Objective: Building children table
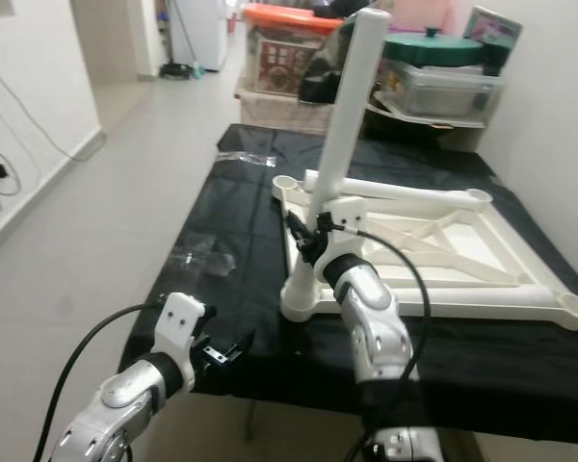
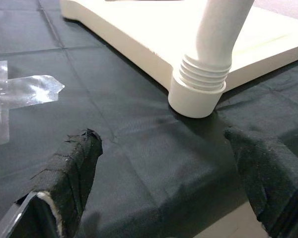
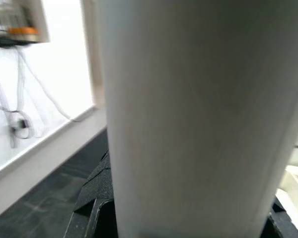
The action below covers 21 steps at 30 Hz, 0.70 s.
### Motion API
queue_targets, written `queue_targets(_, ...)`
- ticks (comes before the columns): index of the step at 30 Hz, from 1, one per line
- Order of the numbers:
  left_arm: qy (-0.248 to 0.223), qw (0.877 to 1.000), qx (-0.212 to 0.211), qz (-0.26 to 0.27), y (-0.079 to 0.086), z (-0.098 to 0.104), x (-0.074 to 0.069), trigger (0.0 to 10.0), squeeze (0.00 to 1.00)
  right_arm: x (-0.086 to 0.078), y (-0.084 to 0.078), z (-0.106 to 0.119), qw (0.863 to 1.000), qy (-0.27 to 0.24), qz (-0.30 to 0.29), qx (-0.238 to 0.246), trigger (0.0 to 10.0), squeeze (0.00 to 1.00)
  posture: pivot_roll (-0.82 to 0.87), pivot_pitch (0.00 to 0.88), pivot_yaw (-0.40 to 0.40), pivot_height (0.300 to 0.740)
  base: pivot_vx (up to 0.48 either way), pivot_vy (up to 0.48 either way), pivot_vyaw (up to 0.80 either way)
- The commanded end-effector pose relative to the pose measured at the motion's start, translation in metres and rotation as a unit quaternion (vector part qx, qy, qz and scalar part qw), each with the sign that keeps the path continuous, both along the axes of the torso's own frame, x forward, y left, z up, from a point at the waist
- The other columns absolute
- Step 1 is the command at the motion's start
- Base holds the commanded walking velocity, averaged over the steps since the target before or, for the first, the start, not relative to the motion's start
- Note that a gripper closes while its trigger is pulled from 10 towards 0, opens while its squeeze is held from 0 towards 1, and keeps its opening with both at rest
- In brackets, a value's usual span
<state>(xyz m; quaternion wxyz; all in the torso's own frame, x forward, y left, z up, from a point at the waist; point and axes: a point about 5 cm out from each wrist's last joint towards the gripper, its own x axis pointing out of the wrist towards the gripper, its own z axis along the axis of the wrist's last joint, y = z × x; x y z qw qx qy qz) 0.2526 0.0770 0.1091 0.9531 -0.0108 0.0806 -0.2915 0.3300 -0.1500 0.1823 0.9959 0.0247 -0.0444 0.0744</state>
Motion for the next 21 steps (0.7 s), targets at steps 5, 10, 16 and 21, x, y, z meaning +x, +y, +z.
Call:
queue_targets(5, 0.004, 1.000, 0.008, -0.005, 0.000, -0.004, 0.003, 10.0, 0.00, -0.008, -0.001, -0.007, 0.975, 0.036, -0.217, 0.019, 0.0, 0.00, 0.11, 0.000, -0.072, 0.740, 0.000, 0.000, 0.00)
queue_targets(10, 0.003, 1.000, 0.010, -0.004, 0.000, -0.005, 0.003, 10.0, 0.00, -0.003, 0.007, -0.002, 0.954, 0.048, -0.292, 0.051, 0.0, 0.00, 0.12, 0.000, -0.081, 0.740, 0.000, 0.000, 0.00)
queue_targets(16, 0.004, 1.000, 0.010, -0.004, 0.000, -0.006, 0.003, 10.0, 0.00, -0.002, 0.016, 0.003, 0.959, 0.042, -0.269, 0.074, 10.0, 0.00, 0.12, 0.000, -0.085, 0.740, 0.000, 0.000, 0.00)
queue_targets(21, 0.008, 1.000, 0.008, -0.009, -0.001, -0.008, 0.003, 10.0, 0.00, -0.006, 0.020, 0.012, 0.982, -0.004, -0.173, 0.075, 10.0, 1.00, 0.10, 0.000, -0.074, 0.740, 0.000, 0.000, 0.00)
